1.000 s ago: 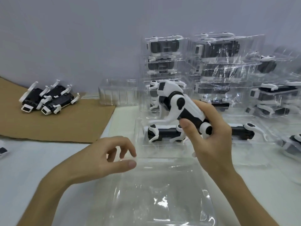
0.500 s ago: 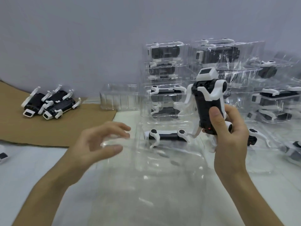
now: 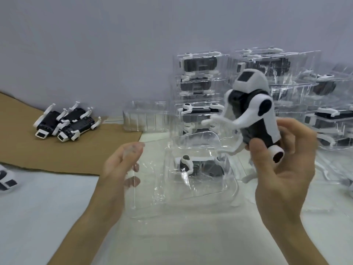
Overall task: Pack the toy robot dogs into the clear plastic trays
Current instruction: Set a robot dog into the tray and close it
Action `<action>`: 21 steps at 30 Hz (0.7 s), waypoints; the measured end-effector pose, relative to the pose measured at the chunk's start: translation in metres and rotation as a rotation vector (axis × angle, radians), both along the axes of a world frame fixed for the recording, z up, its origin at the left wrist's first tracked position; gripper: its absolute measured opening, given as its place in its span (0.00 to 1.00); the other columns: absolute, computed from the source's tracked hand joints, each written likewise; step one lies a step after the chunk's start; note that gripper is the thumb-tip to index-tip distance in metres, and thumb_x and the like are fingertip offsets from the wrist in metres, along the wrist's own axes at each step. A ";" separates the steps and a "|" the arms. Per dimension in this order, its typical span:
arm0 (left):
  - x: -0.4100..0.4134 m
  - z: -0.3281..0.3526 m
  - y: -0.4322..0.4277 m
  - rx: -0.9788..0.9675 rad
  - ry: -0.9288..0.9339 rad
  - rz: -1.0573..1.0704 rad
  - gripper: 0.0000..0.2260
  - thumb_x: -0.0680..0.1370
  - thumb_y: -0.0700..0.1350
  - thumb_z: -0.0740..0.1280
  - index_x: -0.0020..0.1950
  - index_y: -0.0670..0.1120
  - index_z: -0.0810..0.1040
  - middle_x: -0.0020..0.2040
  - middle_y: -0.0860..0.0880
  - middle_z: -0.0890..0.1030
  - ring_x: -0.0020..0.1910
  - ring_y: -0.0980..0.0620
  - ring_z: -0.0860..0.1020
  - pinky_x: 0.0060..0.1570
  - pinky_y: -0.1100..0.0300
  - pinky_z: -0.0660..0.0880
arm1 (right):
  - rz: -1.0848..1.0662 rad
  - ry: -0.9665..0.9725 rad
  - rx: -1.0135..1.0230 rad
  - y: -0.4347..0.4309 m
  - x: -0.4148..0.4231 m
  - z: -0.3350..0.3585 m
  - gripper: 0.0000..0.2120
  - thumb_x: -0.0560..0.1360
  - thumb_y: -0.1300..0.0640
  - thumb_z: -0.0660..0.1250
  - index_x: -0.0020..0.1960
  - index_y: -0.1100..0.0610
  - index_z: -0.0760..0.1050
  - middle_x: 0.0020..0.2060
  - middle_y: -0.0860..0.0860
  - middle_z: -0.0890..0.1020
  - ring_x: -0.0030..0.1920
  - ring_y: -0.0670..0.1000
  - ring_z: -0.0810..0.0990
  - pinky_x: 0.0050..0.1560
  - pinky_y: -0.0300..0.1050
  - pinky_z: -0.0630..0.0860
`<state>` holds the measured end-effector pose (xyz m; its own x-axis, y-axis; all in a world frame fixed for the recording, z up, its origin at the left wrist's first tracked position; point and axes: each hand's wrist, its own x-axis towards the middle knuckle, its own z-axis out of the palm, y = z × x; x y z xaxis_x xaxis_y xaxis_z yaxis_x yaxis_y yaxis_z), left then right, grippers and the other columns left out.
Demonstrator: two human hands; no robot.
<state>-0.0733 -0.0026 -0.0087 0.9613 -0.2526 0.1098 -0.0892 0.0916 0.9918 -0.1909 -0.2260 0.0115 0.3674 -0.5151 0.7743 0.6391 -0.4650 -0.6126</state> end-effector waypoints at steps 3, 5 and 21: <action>0.000 0.000 0.001 -0.001 -0.023 -0.008 0.25 0.65 0.67 0.70 0.54 0.53 0.83 0.47 0.57 0.76 0.41 0.55 0.69 0.33 0.64 0.69 | -0.033 -0.029 -0.265 0.007 -0.001 -0.002 0.16 0.77 0.59 0.68 0.63 0.53 0.71 0.59 0.53 0.76 0.60 0.58 0.77 0.59 0.56 0.75; -0.001 0.002 -0.001 -0.010 -0.064 -0.023 0.20 0.65 0.65 0.69 0.49 0.53 0.83 0.43 0.56 0.76 0.38 0.56 0.70 0.32 0.64 0.69 | -0.012 -0.033 -0.376 0.014 -0.002 -0.003 0.16 0.78 0.56 0.69 0.64 0.56 0.72 0.60 0.55 0.77 0.63 0.58 0.77 0.60 0.55 0.75; -0.011 0.008 -0.002 0.005 -0.137 -0.001 0.21 0.68 0.65 0.69 0.55 0.54 0.83 0.46 0.48 0.83 0.47 0.48 0.80 0.38 0.60 0.78 | -0.108 0.401 -0.793 0.016 -0.003 -0.008 0.17 0.76 0.47 0.66 0.64 0.45 0.79 0.56 0.39 0.79 0.54 0.41 0.76 0.66 0.47 0.60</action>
